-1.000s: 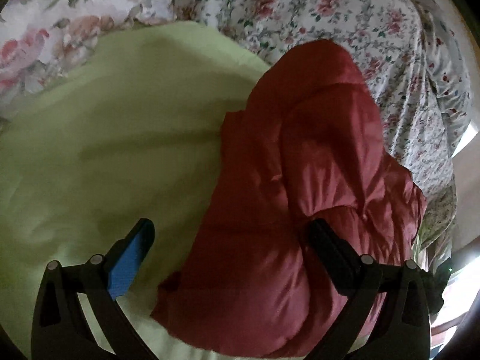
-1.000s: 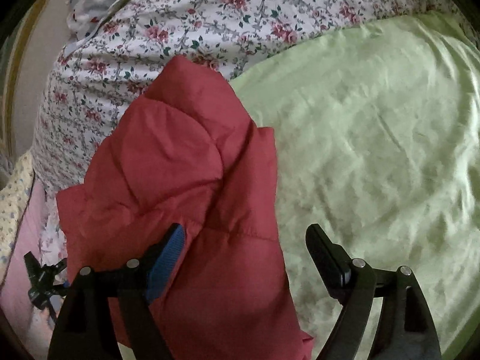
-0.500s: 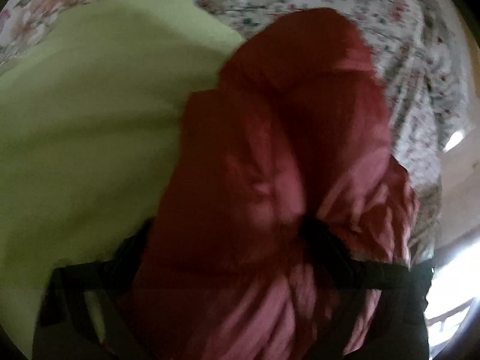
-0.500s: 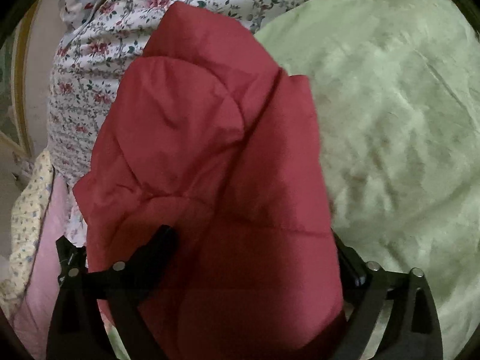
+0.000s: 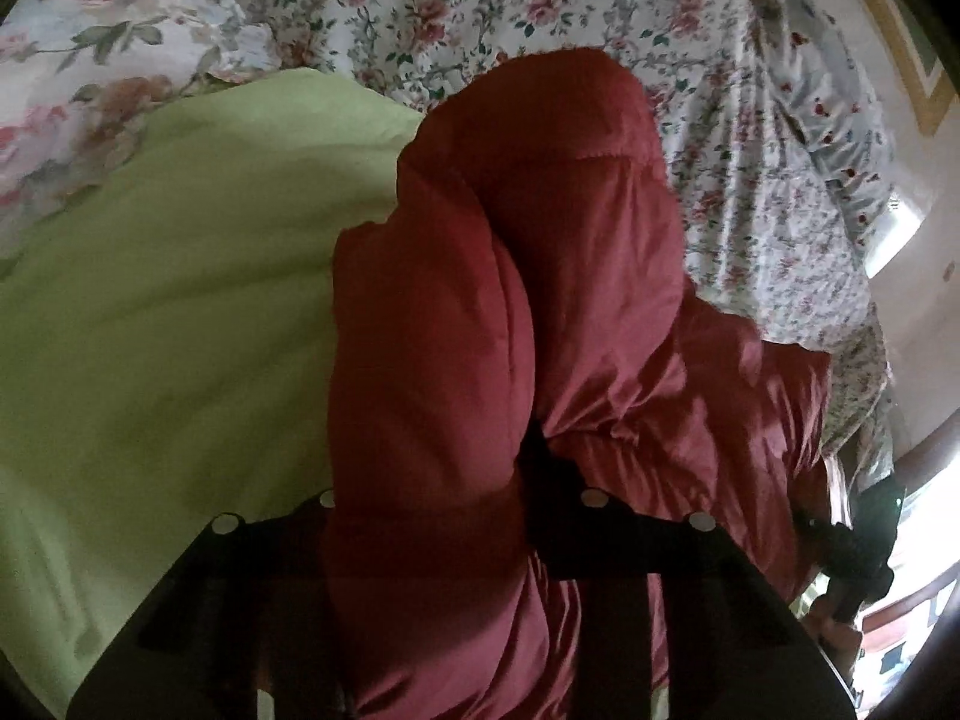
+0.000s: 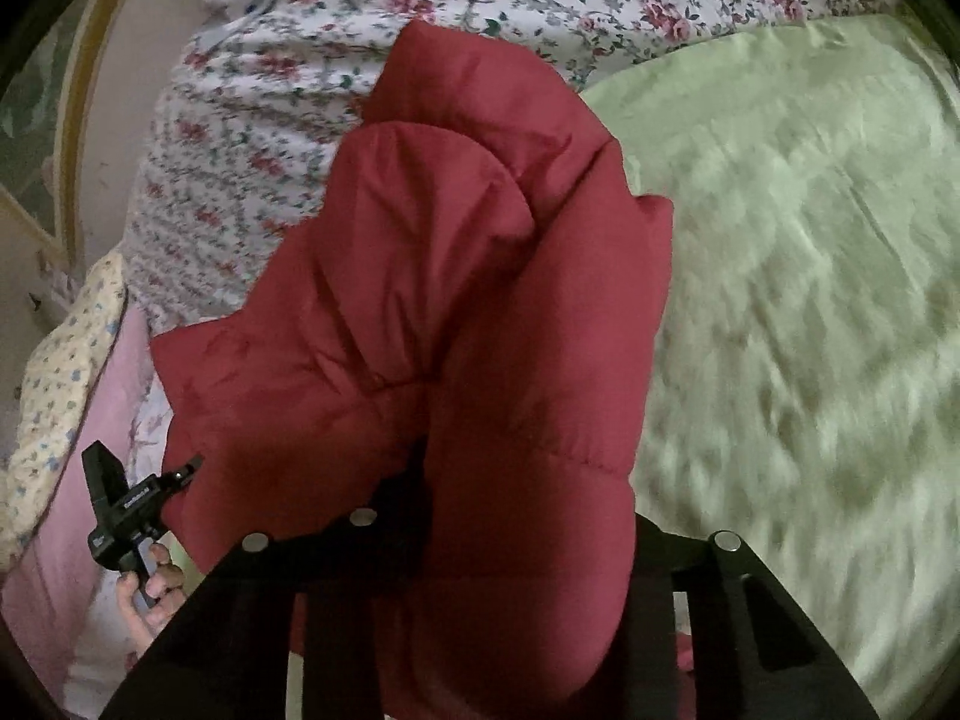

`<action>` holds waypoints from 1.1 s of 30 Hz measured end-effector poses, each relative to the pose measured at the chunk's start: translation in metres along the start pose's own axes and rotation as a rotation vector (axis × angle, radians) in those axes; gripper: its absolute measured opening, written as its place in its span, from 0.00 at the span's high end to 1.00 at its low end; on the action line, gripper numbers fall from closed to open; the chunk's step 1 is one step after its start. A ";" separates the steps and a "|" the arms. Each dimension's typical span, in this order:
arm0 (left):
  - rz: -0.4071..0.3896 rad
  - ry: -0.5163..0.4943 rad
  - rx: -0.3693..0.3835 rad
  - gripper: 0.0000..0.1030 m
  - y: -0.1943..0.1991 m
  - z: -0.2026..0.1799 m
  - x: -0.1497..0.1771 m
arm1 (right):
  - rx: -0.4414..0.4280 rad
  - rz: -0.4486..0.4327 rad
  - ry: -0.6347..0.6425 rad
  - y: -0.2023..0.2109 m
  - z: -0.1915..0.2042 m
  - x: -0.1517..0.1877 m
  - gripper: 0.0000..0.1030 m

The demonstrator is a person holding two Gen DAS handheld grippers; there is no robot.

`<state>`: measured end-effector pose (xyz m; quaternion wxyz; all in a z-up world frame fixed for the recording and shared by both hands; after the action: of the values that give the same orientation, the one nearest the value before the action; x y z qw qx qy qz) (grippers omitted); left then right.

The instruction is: Fold large clothes

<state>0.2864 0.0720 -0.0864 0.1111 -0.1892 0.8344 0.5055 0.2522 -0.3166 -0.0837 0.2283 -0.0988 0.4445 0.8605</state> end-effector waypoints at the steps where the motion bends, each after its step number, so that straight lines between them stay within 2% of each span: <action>1: -0.002 -0.001 0.005 0.69 0.007 0.000 0.006 | -0.012 -0.011 0.006 0.006 0.004 0.005 0.66; 5: -0.006 -0.002 0.020 0.69 0.034 0.008 0.035 | -0.069 -0.040 -0.008 0.026 0.011 0.032 0.67; 10: 0.003 0.005 0.036 0.69 0.061 0.018 0.072 | -0.098 -0.039 -0.027 0.039 0.016 0.074 0.67; 17: 0.041 0.000 0.057 0.69 0.079 0.031 0.112 | -0.090 -0.001 -0.021 0.054 0.014 0.121 0.67; 20: 0.048 -0.014 0.038 0.68 0.079 0.035 0.123 | -0.075 0.015 -0.015 0.055 0.011 0.135 0.66; 28: 0.021 -0.057 -0.101 0.52 0.070 0.040 0.128 | 0.040 0.016 0.001 0.044 0.002 0.141 0.51; 31: 0.013 -0.053 -0.111 0.46 0.069 0.046 0.129 | 0.063 0.014 0.006 0.042 -0.001 0.143 0.44; 33: 0.012 -0.030 -0.109 0.36 0.068 0.051 0.130 | 0.072 0.013 -0.001 0.040 -0.003 0.145 0.38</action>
<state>0.1393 0.1193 -0.1051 0.1099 -0.1823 0.8051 0.5537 0.1060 -0.2954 -0.1104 0.2262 -0.0871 0.4756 0.8456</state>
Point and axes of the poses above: each gripper's, at about its wrist camera, not at the fingertips, and y roughly against the way its jaws point, z to its left, x to its underside, the point moved 8 cm from there along -y, roughly the way its jaws point, and after that the axes turned 10 degrees about z, right-handed, at the moved point
